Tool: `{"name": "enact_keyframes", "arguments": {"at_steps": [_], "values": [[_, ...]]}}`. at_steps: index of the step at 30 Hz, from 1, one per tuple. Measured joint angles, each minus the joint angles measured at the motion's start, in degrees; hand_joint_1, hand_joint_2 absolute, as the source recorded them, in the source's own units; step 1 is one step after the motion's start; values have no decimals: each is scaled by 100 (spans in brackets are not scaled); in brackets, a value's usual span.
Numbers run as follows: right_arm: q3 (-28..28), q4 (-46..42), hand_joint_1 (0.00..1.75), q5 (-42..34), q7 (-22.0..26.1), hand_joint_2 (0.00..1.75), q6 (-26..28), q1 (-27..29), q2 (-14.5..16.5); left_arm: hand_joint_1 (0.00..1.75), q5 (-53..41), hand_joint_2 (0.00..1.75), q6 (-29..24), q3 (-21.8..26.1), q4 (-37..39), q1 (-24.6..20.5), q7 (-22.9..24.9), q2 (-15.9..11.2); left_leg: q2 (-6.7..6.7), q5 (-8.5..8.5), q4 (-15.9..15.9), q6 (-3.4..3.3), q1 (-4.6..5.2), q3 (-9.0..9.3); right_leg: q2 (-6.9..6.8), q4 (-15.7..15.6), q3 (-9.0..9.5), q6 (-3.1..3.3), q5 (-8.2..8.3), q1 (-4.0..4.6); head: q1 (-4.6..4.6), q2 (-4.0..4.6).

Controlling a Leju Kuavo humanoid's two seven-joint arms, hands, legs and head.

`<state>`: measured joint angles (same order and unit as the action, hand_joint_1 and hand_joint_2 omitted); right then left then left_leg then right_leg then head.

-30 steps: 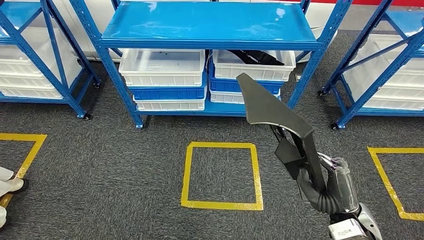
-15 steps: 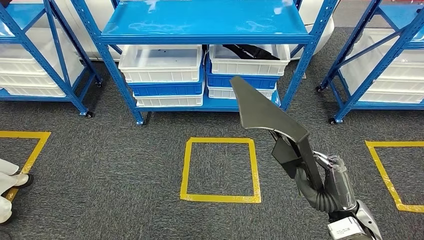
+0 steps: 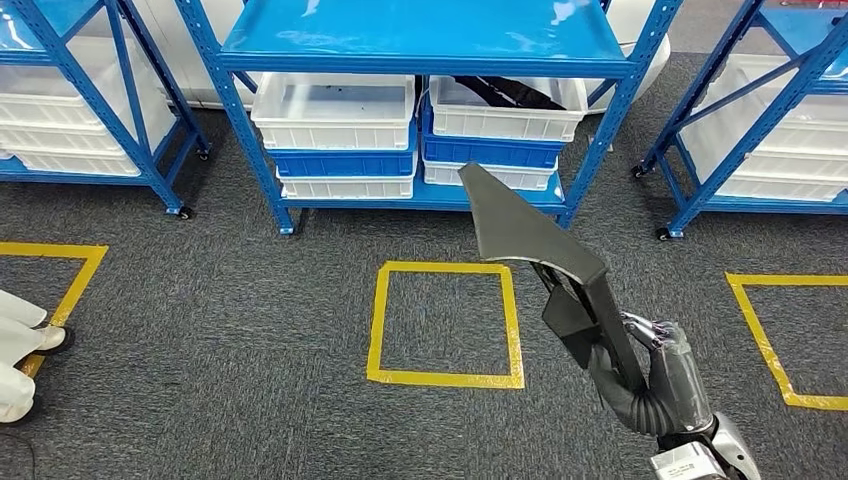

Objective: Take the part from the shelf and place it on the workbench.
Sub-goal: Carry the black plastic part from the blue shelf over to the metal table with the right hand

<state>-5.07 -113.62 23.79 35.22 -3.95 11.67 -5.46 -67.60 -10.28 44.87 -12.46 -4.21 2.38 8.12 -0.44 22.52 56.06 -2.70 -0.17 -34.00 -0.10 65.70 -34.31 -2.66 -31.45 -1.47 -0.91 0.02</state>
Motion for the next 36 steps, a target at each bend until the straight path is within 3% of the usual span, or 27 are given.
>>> {"name": "enact_keyframes", "arguments": {"at_steps": [1,3,6,7,9,11,12,13,14,16,18,22,24,26,28,29,31,32,34,36], "values": [[0,-15,175,13,-10,175,2,6,4,0,2,175,1,9,-1,0,2,1,0,-27,23,27,10,-36,-7,-457,283,-24,96,-12,1,0],[1,-53,175,33,-19,175,8,28,13,0,4,175,1,16,-2,0,3,-2,-3,-63,73,83,36,-81,-7,-1006,592,26,239,-11,-11,0],[1,-85,175,52,-23,175,21,60,25,0,1,175,1,21,-2,4,7,-9,0,-107,104,178,18,-110,-1,-1034,572,181,342,-1,-26,0],[0,-98,175,61,-24,175,25,73,33,0,-7,175,1,23,-2,6,11,-10,4,-48,161,213,-3,-140,-3,-1032,565,229,374,-15,-26,0],[-7,-146,175,76,-26,175,37,116,52,0,-44,175,2,25,-1,9,25,-10,12,329,601,283,-42,-311,-12,-1034,527,322,451,-37,-31,0],[-23,-196,175,88,-27,175,48,179,77,0,-91,175,3,23,0,11,43,-8,13,817,1378,334,-58,-572,-16,-1021,442,361,522,-12,-35,0],[-34,-210,175,98,-26,175,50,212,89,0,-105,175,3,23,0,12,49,-8,13,950,1665,345,-61,-640,-14,-1007,390,362,551,0,-36,0],[-44,-222,175,111,-26,175,51,244,100,0,-120,175,3,23,0,14,53,-8,13,977,1758,343,-62,-612,-11,-988,341,358,572,10,-36,0],[-55,-233,175,126,-25,175,52,270,108,0,-131,175,3,24,0,14,52,-8,14,904,1608,326,-61,-464,-6,-967,299,352,588,18,-37,0],[-71,-263,175,150,-22,175,52,303,116,0,-155,175,3,23,-1,9,51,-11,32,662,817,250,-51,71,5,-939,249,326,618,30,-35,0],[-81,-296,175,160,-17,175,54,313,124,0,-168,175,3,22,-1,3,48,-16,54,531,243,165,-11,413,5,-939,229,279,660,49,-33,0],[-92,-341,175,172,-9,175,55,328,128,0,-172,175,7,20,-1,-5,44,-21,35,379,53,18,24,415,0,-951,173,143,722,70,-50,0],[-107,-367,175,169,9,175,44,334,116,0,-173,175,13,21,0,-15,49,-14,6,233,-61,-66,1,369,3,-614,-22,170,485,88,-32,0],[-115,-373,175,164,27,175,27,342,102,0,-167,175,16,22,0,-19,52,-11,-5,136,-72,-104,11,248,5,134,-349,227,67,64,-14,0],[-116,-373,175,167,41,175,18,360,99,0,-167,175,16,22,0,-17,50,-8,-9,53,-65,-87,19,123,4,613,-480,179,-143,33,-11,0],[-116,-379,175,176,52,175,20,375,102,0,-172,175,17,22,0,-16,45,-5,-9,16,-58,-69,18,70,3,525,-370,124,-118,20,-9,0],[-115,-418,175,216,86,175,36,428,117,0,-188,175,32,22,1,-13,30,3,-3,-42,-18,-21,16,-20,-5,-258,166,16,73,-19,-7,0],[-113,-448,175,240,100,175,45,456,131,0,-197,175,41,22,1,-11,24,6,-1,-58,17,8,27,-62,-2,-659,403,1,164,-19,-7,0],[-108,-509,175,265,122,175,58,505,164,0,-220,175,52,22,0,-6,17,6,-2,-80,74,69,50,-116,7,-1068,606,62,258,-21,-20,0],[-106,-540,175,267,141,175,63,530,187,0,-236,175,52,22,0,2,16,3,-3,-115,85,127,40,-139,16,-1051,560,159,313,-23,-35,0]]}}
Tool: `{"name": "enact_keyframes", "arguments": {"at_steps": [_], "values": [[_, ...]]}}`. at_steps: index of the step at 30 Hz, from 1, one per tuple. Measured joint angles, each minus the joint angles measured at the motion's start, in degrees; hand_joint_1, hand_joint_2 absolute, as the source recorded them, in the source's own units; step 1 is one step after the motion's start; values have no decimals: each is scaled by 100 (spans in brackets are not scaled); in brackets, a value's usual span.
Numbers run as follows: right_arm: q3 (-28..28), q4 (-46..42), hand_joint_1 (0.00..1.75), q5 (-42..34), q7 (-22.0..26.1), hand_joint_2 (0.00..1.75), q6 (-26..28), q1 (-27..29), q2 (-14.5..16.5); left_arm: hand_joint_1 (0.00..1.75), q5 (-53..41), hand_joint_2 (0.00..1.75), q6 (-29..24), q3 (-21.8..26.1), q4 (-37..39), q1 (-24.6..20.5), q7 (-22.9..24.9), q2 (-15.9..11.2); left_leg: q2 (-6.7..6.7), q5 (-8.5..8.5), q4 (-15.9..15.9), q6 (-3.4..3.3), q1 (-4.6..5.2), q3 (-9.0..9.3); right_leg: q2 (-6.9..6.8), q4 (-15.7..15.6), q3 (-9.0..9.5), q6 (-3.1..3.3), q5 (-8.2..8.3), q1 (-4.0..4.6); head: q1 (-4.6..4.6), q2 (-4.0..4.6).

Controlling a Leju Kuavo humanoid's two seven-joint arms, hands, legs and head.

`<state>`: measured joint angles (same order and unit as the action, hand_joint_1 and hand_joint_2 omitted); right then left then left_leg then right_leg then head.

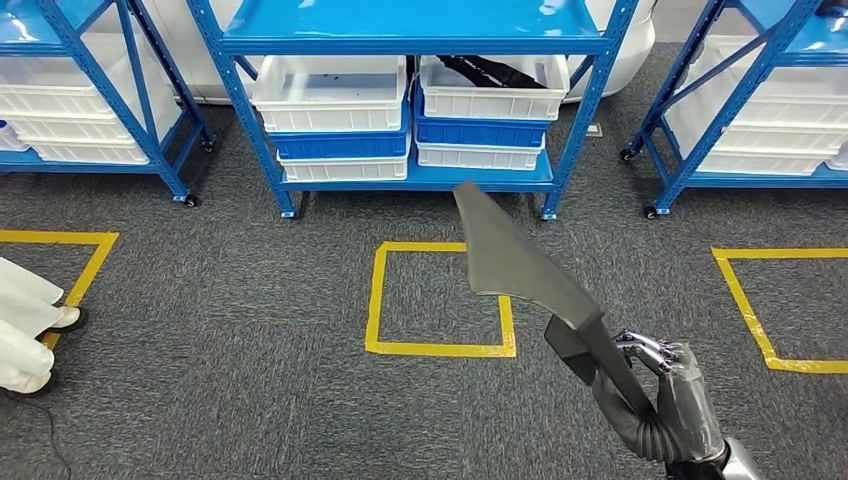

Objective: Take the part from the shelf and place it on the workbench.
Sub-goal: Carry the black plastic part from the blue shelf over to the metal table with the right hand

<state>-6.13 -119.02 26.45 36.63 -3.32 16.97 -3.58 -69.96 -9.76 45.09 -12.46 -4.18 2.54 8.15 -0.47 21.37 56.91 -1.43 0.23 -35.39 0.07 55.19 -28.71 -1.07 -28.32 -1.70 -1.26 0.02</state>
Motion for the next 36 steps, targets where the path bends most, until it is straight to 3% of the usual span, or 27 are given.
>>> {"name": "enact_keyframes", "arguments": {"at_steps": [2,5,6,7,8,9,11,13,16,17,19,21,22,23,24,26,28,30,32,34,36], "values": [[3,-7,175,0,20,175,-1,-6,25,0,-7,175,-1,-1,1,11,0,2,10,129,143,70,-41,-64,-7,7,-11,87,63,-29,-5,0],[5,-17,175,0,39,175,-2,-17,60,0,-13,175,-3,-2,2,19,0,7,21,835,1101,173,-86,-390,-19,12,-79,178,168,-38,-14,0],[5,-17,175,0,41,175,-3,-17,67,0,-15,175,-3,-2,2,21,0,7,22,1027,1466,195,-97,-494,-20,18,-118,177,194,-32,-14,0],[5,-16,175,0,42,175,-3,-16,74,0,-16,175,-3,-2,2,24,0,7,21,1115,1678,208,-107,-525,-20,25,-153,170,216,-28,-14,0],[5,-16,175,0,42,175,-3,-15,82,0,-16,175,-3,-1,2,25,0,7,21,1096,1674,210,-117,-449,-18,35,-182,161,233,-26,-14,0],[5,-16,175,0,42,175,-3,-15,88,0,-16,175,-3,-1,2,26,0,7,21,980,1429,203,-125,-256,-16,46,-203,151,244,-26,-15,0],[5,-17,175,0,45,175,-3,-16,98,0,-16,175,-3,-1,2,22,0,5,42,714,609,163,-129,276,-12,68,-228,129,264,-15,-15,0],[6,-18,175,-7,63,175,-5,-22,102,0,-16,175,-3,-2,2,19,0,4,68,611,122,110,-100,539,-13,80,-260,75,296,12,-12,0],[10,-18,175,-40,122,175,-20,-32,103,0,-30,175,-7,-1,2,21,-1,9,62,533,33,-6,-63,496,-17,64,-320,-49,361,29,-10,0],[10,-17,175,-56,145,175,-24,-40,102,0,-39,175,-11,-1,2,18,-3,16,50,477,-10,-62,-64,482,-19,124,-372,-62,312,37,-5,0],[10,-11,175,-89,186,175,-25,-64,93,0,-66,175,-28,0,2,13,-11,29,21,364,-80,-158,-70,420,-20,605,-617,-5,2,49,4,0],[1,0,175,-130,225,175,-27,-68,71,0,-108,175,-44,0,2,12,-15,31,11,285,-82,-199,-38,308,-16,1407,-953,60,-400,46,9,0],[-9,7,175,-155,243,175,-28,-60,53,0,-134,175,-48,0,2,13,-15,31,10,247,-80,-204,-22,254,-16,1682,-1042,54,-513,45,9,0],[-21,11,175,-178,260,175,-31,-53,33,0,-159,175,-48,0,3,14,-15,31,10,210,-78,-203,-7,205,-16,1740,-1016,28,-537,47,12,0],[-33,14,175,-193,272,175,-33,-49,16,0,-179,175,-45,-1,3,15,-14,32,11,174,-77,-195,5,163,-16,1542,-856,-8,-478,50,13,0],[-47,9,175,-205,279,175,-36,-47,0,0,-221,175,-38,-4,4,15,-13,34,13,109,-68,-163,31,99,-23,660,-287,-50,-268,58,18,0],[-52,-5,175,-203,280,175,-37,-34,-1,0,-262,175,-26,-8,3,14,-13,32,9,64,-44,-116,66,54,-24,21,71,-14,-121,78,10,0],[-57,-15,175,-192,280,175,-37,11,3,0,-287,175,-11,-10,4,18,-13,27,4,28,-28,-68,76,31,-19,-72,88,53,-62,95,0,0],[-60,-17,175,-180,280,175,-37,53,12,0,-298,175,-4,-10,5,28,-12,13,13,69,45,-5,41,-14,-23,-73,76,125,3,46,-2,0],[-60,-19,175,-173,280,175,-37,69,25,0,-299,175,-3,-9,6,38,-3,2,31,419,461,82,-8,-172,-31,-77,50,201,83,2,-24,0],[-60,-19,175,-159,280,175,-41,78,43,0,-298,175,-3,-9,7,41,21,1,42,911,1219,163,-55,-416,-35,-62,-12,232,140,16,-46,0]]}}
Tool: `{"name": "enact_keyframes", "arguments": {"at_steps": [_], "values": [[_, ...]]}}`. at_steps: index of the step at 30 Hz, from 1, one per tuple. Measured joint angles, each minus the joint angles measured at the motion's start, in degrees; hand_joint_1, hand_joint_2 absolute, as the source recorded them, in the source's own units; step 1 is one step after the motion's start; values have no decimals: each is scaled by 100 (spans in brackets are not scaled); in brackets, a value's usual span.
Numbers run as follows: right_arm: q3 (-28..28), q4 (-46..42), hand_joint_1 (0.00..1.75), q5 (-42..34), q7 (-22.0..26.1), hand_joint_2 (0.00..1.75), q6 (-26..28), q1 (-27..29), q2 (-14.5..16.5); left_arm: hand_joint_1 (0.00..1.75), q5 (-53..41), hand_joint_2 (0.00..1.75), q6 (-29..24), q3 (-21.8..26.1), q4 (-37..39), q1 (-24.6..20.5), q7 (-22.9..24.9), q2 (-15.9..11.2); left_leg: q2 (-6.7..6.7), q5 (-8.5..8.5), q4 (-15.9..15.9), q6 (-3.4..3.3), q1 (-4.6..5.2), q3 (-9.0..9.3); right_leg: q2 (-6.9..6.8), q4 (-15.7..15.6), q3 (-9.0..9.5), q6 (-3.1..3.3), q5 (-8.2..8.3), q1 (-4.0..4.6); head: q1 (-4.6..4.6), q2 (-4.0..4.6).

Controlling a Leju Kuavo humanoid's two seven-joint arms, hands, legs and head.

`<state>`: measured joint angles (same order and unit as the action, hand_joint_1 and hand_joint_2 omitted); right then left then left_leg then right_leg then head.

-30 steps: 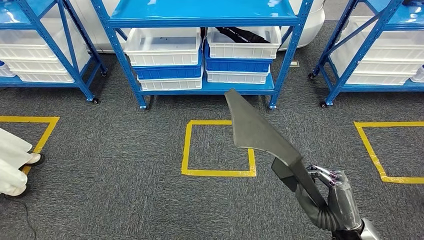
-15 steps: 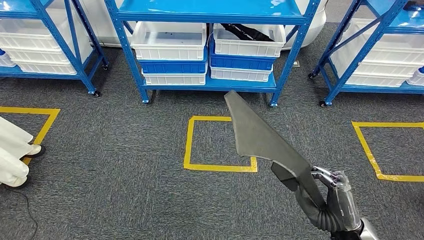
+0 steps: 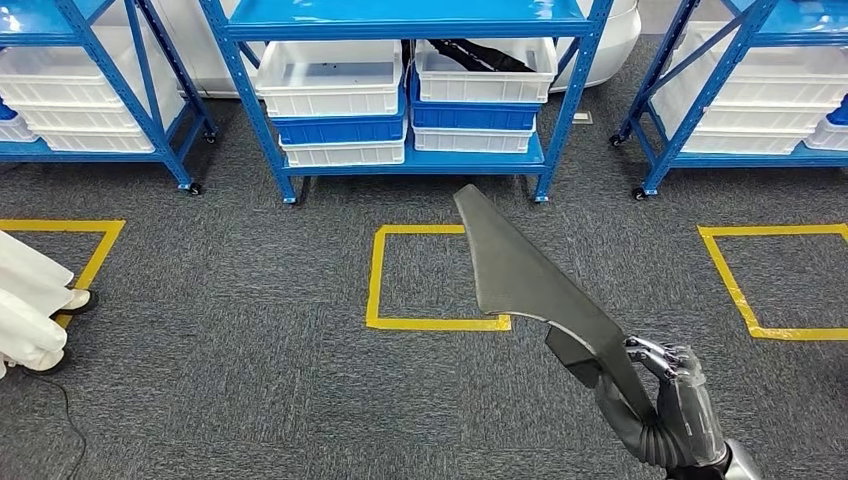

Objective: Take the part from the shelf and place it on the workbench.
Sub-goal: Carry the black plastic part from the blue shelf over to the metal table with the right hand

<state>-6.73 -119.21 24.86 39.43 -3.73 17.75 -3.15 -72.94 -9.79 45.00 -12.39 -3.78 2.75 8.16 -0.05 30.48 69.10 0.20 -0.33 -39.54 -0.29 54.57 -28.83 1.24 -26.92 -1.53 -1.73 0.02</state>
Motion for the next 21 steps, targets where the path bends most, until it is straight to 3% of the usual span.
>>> {"name": "enact_keyframes", "arguments": {"at_steps": [1,2,3,5,7,11,12,14,16,17,18,19,21], "values": [[0,1,175,10,0,175,-7,2,10,0,1,175,0,0,1,1,12,-2,1,138,297,27,-21,-72,0,17,-39,-3,20,5,0,0],[0,2,175,22,0,175,-17,2,20,0,1,175,0,0,1,1,20,-4,1,172,411,46,-40,-57,1,39,-77,-8,34,8,-1,0],[0,2,175,32,0,175,-28,2,28,0,1,175,-1,0,2,1,22,-4,0,102,288,55,-57,75,3,67,-112,-12,43,8,-1,0],[0,3,175,46,0,175,-41,-1,43,0,0,175,-5,0,1,-1,22,-7,7,-150,-464,39,-81,568,7,122,-161,-25,49,7,-1,0],[-1,3,175,52,0,175,-42,-8,51,0,-1,175,-12,0,1,-4,22,-10,19,-290,-1030,-14,-57,885,9,151,-203,-70,74,33,2,0],[2,2,175,56,0,175,-42,-18,59,0,-3,175,-25,0,2,-7,20,-13,6,-421,-1185,-184,-12,852,9,145,-293,-228,134,51,7,0],[-1,2,175,56,0,175,-42,-20,58,0,-3,175,-28,0,2,-9,20,-9,-5,-479,-1231,-239,-19,833,11,242,-358,-235,57,57,12,0],[-7,3,175,56,0,175,-42,-24,56,0,-6,175,-33,0,2,-14,20,-2,-24,-581,-1284,-318,-17,754,15,803,-632,-187,-295,49,24,0],[-10,7,175,56,0,175,-42,-24,55,0,-8,175,-34,1,2,-13,20,-3,-28,-660,-1282,-342,5,635,16,1557,-928,-164,-665,39,28,0],[-12,9,175,57,0,175,-42,-21,54,0,-8,175,-34,1,2,-13,20,-2,-30,-701,-1279,-338,15,579,16,1745,-969,-186,-746,36,28,0],[-14,10,175,58,1,175,-42,-18,54,0,-8,175,-34,1,2,-13,20,-2,-30,-741,-1277,-329,21,529,16,1692,-883,-225,-734,35,30,0],[-16,11,175,59,2,175,-43,-14,51,0,-8,175,-34,0,2,-13,20,-1,-29,-778,-1276,-313,23,488,15,1394,-667,-271,-646,31,29,0],[-21,11,175,56,8,175,-45,-17,32,0,-8,175,-35,1,3,-13,20,1,-25,-841,-1255,-265,38,427,10,492,-96,-318,-425,34,28,0]]}}
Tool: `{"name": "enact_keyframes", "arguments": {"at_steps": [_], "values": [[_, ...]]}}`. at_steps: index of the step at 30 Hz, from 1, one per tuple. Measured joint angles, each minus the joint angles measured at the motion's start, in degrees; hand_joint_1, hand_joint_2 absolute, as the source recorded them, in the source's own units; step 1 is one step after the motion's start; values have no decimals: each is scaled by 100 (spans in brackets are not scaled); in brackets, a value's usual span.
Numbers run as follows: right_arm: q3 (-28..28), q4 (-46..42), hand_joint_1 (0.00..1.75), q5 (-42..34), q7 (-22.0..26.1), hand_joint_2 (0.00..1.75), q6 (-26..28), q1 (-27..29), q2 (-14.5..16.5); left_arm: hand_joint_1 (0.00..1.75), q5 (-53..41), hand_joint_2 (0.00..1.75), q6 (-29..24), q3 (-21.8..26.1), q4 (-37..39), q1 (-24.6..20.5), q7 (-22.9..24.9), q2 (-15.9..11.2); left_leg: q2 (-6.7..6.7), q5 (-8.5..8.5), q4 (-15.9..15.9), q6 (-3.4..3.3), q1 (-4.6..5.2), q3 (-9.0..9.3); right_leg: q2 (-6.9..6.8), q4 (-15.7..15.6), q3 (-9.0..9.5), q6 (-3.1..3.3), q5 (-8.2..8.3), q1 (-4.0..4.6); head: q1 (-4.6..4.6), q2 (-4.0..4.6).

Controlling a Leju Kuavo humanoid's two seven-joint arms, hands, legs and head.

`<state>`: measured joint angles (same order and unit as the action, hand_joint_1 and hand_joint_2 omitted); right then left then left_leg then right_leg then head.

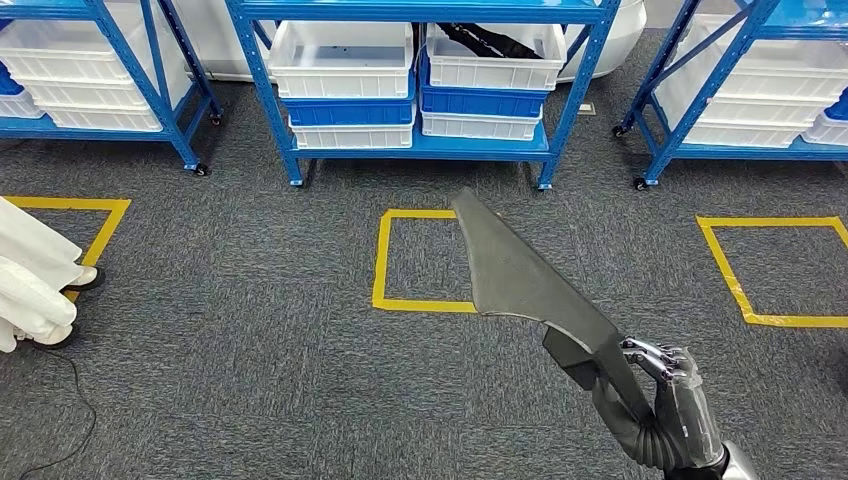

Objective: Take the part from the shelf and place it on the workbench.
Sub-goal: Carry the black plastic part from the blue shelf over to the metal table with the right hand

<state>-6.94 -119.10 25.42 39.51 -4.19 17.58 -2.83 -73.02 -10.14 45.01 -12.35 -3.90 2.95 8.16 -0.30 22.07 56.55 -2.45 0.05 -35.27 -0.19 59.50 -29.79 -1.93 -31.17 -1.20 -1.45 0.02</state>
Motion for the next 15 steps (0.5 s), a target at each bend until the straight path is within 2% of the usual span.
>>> {"name": "enact_keyframes", "arguments": {"at_steps": [1,2,5,6,7,9,10,11,12,13,15], "values": [[-5,2,175,-11,4,175,-3,-4,-18,0,0,175,0,1,1,0,1,-1,-1,-22,15,27,13,-18,2,-319,180,15,80,4,-6,0],[-15,5,175,-31,8,175,-8,-8,-43,0,-1,175,0,1,1,0,1,-3,-3,-42,30,58,23,-30,4,-479,261,46,123,13,-13,0],[-59,21,175,-119,13,175,-34,-13,-134,0,-1,175,0,2,1,3,9,-14,-4,-88,54,146,6,-49,6,-469,215,165,203,4,-25,0],[-68,25,175,-140,13,175,-44,-15,-158,0,-1,175,1,2,2,5,13,-18,1,-24,117,176,-9,-79,2,-467,203,209,235,-15,-27,0],[-75,25,175,-153,13,175,-52,-17,-181,0,-8,175,1,2,3,7,14,-21,6,140,298,210,-26,-149,-4,-470,189,257,272,-34,-35,0],[-82,27,175,-167,11,175,-56,-19,-214,0,-33,175,2,1,7,9,17,-28,17,638,967,272,-57,-381,-10,-463,140,319,342,-29,-50,0],[-87,28,175,-172,9,175,-54,-18,-231,0,-49,175,2,1,7,9,21,-30,20,869,1368,296,-68,-502,-10,-453,102,328,373,-18,-53,0],[-100,29,175,-181,5,175,-51,-14,-253,0,-61,175,2,1,7,9,26,-33,22,997,1642,308,-73,-562,-9,-435,55,328,398,-8,-53,0],[-121,31,175,-195,1,175,-46,-8,-280,0,-75,175,2,2,7,9,30,-35,22,1030,1743,309,-76,-536,-8,-410,9,325,416,0,-54,0],[-154,32,175,-215,-3,175,-38,0,-313,0,-91,175,2,1,7,9,32,-37,22,967,1627,300,-76,-410,-6,-381,-31,321,424,5,-53,0],[-245,20,175,-259,-8,175,-20,38,-370,0,-129,175,2,1,7,6,30,-46,36,720,868,243,-71,95,-3,-332,-82,313,434,15,-52,0]]}}
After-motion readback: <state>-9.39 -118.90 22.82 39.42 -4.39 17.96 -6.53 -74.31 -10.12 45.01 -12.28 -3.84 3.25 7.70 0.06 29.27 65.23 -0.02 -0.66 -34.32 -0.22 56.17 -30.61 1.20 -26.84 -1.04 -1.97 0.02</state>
